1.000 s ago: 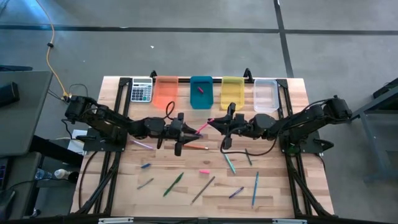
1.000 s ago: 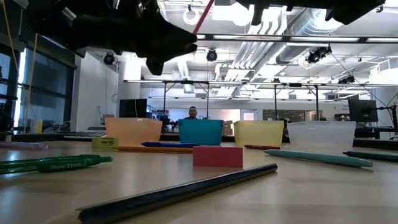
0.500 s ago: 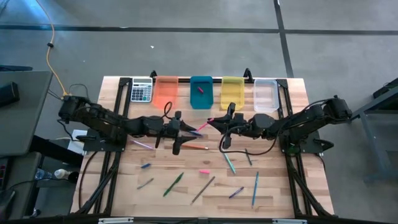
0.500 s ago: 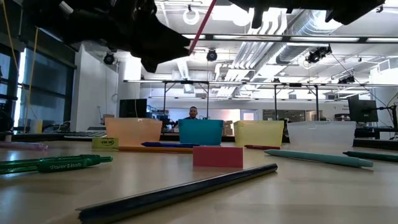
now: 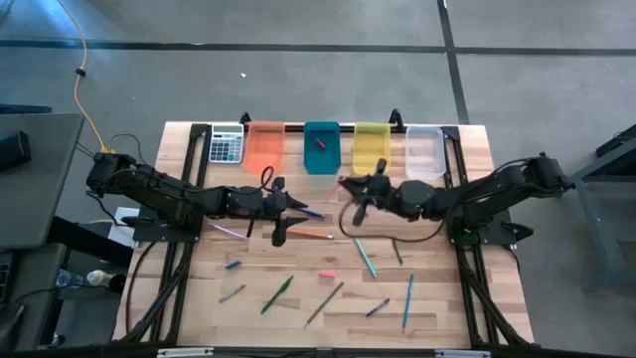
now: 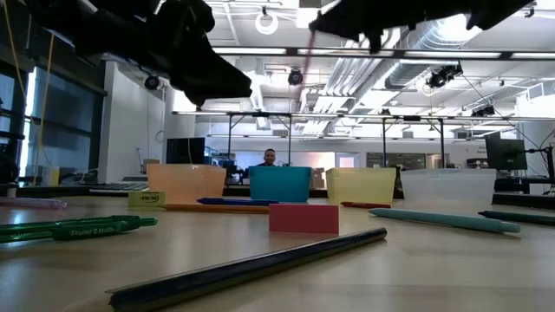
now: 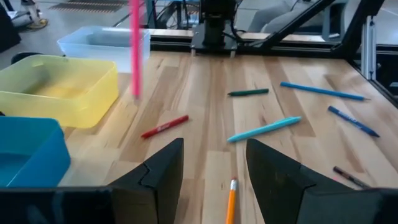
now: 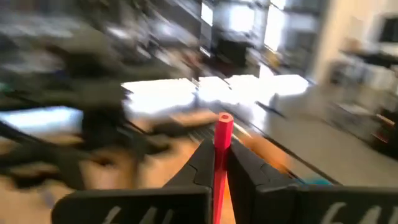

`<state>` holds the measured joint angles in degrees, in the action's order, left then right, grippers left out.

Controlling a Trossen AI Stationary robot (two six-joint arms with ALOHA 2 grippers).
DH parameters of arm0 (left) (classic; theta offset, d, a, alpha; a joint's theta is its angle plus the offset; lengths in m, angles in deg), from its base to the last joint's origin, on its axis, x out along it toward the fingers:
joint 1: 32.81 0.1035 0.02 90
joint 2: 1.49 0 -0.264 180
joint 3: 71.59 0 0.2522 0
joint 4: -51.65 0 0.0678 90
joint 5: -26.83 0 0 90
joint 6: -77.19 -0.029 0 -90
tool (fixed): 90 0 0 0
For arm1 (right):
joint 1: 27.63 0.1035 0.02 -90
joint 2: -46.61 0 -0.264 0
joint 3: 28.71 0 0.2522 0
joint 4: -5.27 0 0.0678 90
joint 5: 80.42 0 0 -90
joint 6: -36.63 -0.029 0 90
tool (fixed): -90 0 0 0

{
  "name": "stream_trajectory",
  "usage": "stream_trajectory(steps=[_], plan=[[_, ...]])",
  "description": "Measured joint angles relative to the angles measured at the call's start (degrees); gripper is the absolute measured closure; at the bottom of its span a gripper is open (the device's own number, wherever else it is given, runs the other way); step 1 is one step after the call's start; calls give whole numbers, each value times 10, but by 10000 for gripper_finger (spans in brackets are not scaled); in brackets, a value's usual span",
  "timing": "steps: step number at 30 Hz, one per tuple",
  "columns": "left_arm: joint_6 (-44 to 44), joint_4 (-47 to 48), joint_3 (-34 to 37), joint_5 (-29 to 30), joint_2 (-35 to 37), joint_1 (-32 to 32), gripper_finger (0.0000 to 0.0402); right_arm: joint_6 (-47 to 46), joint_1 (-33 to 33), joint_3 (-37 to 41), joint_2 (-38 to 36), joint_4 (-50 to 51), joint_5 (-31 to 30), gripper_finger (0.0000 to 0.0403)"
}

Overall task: Sort crayons/erasers/pens/pencils in bins
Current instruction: Put the pink pencil into the transparent bin

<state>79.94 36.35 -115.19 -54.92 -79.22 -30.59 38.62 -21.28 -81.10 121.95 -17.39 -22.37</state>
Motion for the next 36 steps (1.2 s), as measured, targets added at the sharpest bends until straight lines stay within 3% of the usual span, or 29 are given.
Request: stream_trajectory(steps=[6,14,17,26,36], plan=[[0,-3,0,-1,0,0,238,-85,-62,0,-75,210,-69,398],[0,-3,0,-1,0,0,238,-152,-147,0,-140,397,-74,398],[0,-3,0,-1,0,0,238,-171,-173,-32,-142,498,-73,398],[0,-6,0,0,0,0,238,-195,-267,-198,-65,765,-89,398],[0,-3,0,0,0,0,238,-132,-387,-292,60,840,-66,398]])
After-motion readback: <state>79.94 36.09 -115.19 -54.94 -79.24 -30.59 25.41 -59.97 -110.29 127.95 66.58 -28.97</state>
